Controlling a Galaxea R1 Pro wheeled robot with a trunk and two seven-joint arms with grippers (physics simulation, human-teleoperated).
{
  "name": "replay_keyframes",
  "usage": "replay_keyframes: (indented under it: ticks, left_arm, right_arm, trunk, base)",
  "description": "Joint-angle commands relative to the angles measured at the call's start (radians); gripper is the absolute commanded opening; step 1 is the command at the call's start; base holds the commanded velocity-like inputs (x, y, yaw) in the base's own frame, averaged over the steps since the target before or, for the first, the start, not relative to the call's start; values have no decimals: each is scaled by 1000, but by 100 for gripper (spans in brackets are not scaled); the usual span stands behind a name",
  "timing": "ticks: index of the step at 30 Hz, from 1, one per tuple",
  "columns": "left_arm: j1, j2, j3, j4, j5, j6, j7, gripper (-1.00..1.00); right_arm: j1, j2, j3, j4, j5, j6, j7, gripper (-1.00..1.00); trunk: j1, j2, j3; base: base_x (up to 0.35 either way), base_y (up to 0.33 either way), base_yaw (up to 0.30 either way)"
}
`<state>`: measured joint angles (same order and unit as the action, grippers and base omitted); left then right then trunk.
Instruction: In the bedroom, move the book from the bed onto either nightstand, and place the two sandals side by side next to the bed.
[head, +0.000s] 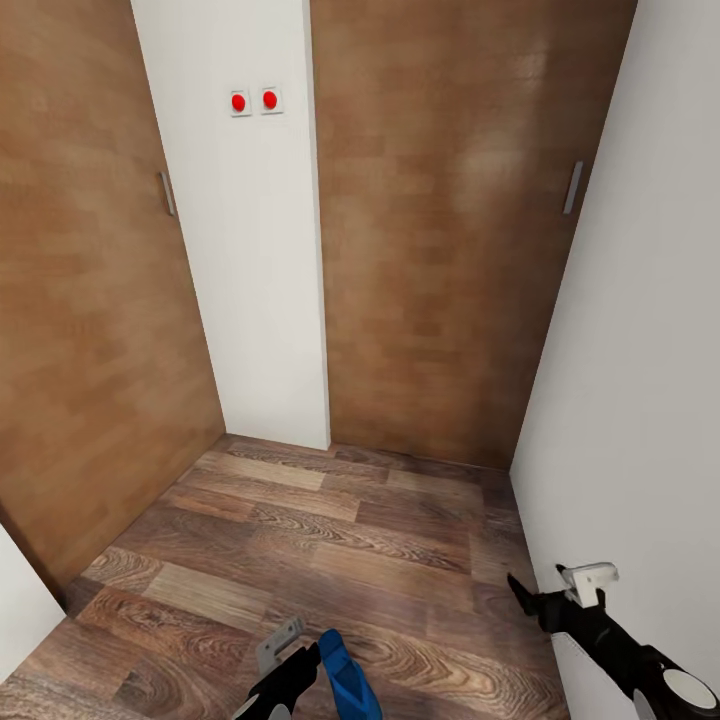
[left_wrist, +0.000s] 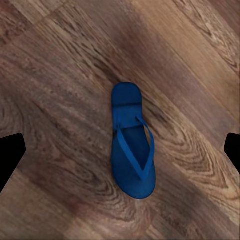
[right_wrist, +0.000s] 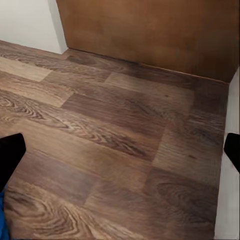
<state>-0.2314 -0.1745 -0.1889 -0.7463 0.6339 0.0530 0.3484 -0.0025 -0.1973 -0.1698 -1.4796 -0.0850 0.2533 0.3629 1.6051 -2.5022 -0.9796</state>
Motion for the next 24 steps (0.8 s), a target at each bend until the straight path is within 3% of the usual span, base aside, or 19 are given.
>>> replay_keyframes:
  ticks: [1,6,13,24]
  left_arm:
    - [0,0,-1,-2,3,4,6,100]
    - [0,0,-3,-2,4,4,6,100]
    - [0,0,-4,-2,4,4,6,100]
    - [0,0,-4,-2,4,7,5,100]
  right_arm:
    - [0,0,-1,-7,-9,9,-34,100]
    - [0,0,1,-16,-10,12,-94,100]
    - [-1,-1,0,-17,-11,11,-101,100]
    - [-1,0,1,-18,-12,12,-102,100]
  trunk:
    - [0,0,-1]
    - [0,0,-1]
    - [0,0,-1]
    - [5,-3,-43]
  base:
    - [0,0,0]
    - [0,0,0]
    - [0,0,0]
    - [0,0,0]
